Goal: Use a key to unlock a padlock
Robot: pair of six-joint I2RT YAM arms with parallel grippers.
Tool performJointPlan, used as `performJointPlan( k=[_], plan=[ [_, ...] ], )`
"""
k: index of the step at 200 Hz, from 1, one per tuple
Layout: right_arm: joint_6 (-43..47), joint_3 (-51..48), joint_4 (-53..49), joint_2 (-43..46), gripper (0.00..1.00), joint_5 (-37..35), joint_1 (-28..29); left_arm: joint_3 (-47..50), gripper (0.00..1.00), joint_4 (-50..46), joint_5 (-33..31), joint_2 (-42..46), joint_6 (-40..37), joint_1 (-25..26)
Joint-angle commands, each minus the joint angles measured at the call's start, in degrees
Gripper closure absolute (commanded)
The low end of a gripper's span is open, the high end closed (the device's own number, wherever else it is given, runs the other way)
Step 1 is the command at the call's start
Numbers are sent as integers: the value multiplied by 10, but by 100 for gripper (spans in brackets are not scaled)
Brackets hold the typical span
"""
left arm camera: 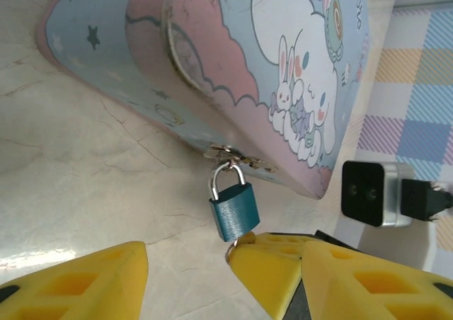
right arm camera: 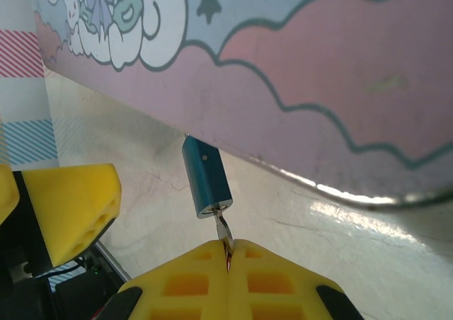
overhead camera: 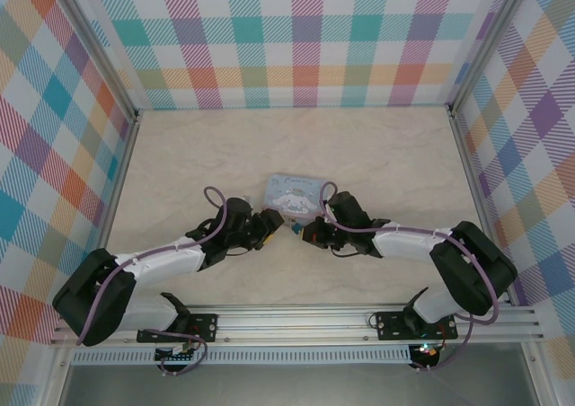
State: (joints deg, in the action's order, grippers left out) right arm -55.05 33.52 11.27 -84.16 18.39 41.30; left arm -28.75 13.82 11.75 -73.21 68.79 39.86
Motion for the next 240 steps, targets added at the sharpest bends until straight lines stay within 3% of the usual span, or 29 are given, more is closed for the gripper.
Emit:
performJointPlan(
  k=[1,151,240],
  plan=[
    [-41,0,19,8,97,-7,5,3,41,57,-9,-15,33,12],
    [-54,23,27,-4,97,1,11,-15,56,221,-33,-163,99,63],
    [-56,22,25,-1,96,-3,10,-23,77,231,-48,-179,109,69]
  ],
)
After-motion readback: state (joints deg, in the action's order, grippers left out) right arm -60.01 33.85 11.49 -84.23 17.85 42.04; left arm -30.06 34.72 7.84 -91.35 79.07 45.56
